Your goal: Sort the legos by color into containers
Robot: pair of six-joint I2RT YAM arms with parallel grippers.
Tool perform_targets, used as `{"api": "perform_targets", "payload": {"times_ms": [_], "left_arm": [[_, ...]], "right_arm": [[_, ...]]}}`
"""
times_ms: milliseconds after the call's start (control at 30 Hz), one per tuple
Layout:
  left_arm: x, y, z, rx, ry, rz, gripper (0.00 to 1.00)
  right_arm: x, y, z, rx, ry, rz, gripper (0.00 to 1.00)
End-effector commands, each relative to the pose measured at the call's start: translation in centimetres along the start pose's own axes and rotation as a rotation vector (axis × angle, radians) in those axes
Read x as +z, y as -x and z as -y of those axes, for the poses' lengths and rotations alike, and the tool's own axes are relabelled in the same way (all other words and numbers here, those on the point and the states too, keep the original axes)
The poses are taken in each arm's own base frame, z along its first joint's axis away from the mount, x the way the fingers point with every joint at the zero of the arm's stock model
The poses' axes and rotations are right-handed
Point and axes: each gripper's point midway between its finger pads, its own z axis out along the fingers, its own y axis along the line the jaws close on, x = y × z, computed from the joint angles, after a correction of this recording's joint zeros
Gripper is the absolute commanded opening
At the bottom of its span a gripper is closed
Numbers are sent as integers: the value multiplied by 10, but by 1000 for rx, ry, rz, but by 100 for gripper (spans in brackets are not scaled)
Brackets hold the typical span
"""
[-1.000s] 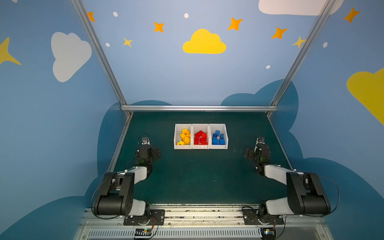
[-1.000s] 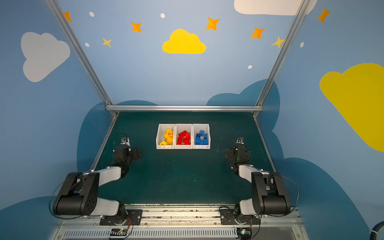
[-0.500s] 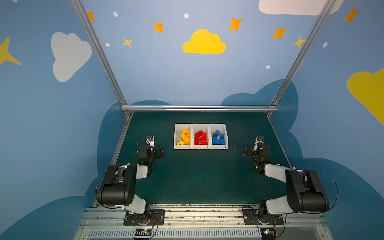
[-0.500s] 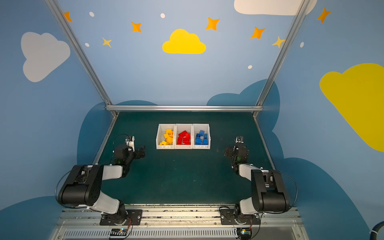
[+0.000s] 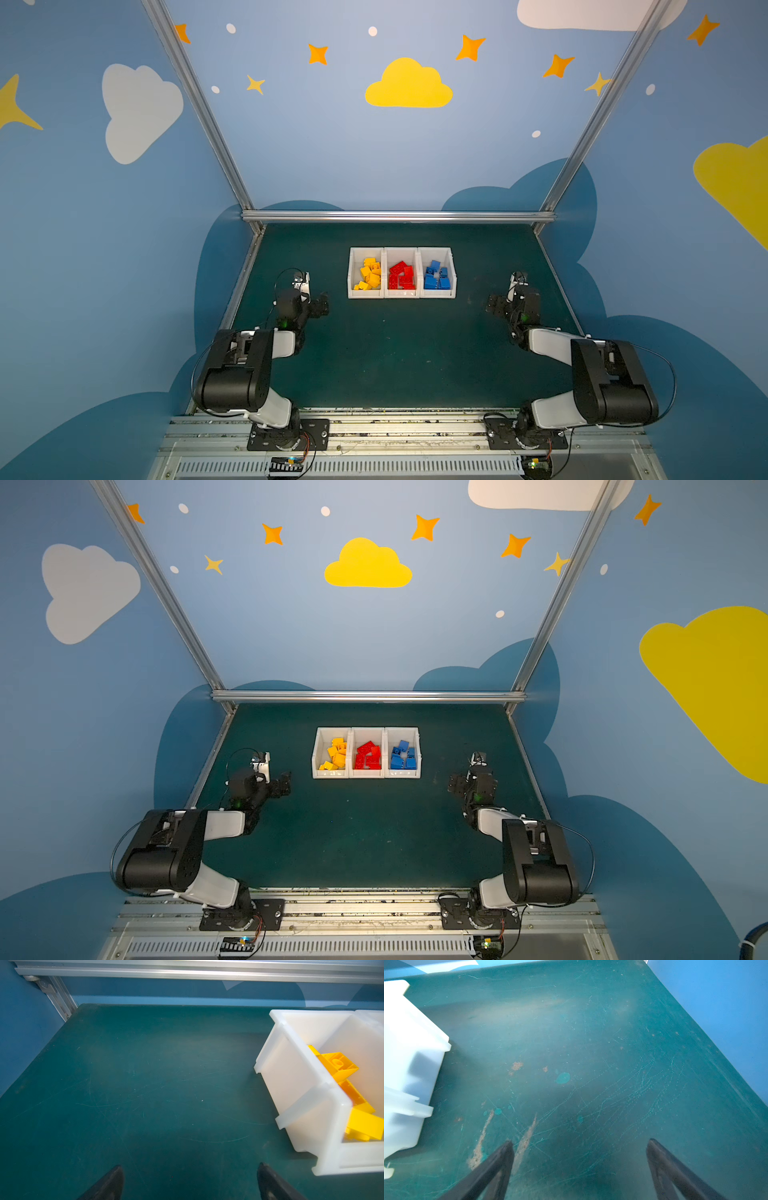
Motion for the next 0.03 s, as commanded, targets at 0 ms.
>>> {"api": "perform_targets", "payload": {"times_ms": [0], "left_arm": [[1,11,1,6,-9,23,99]], "right_arm": [[0,18,-2,17,8,44,99]]}}
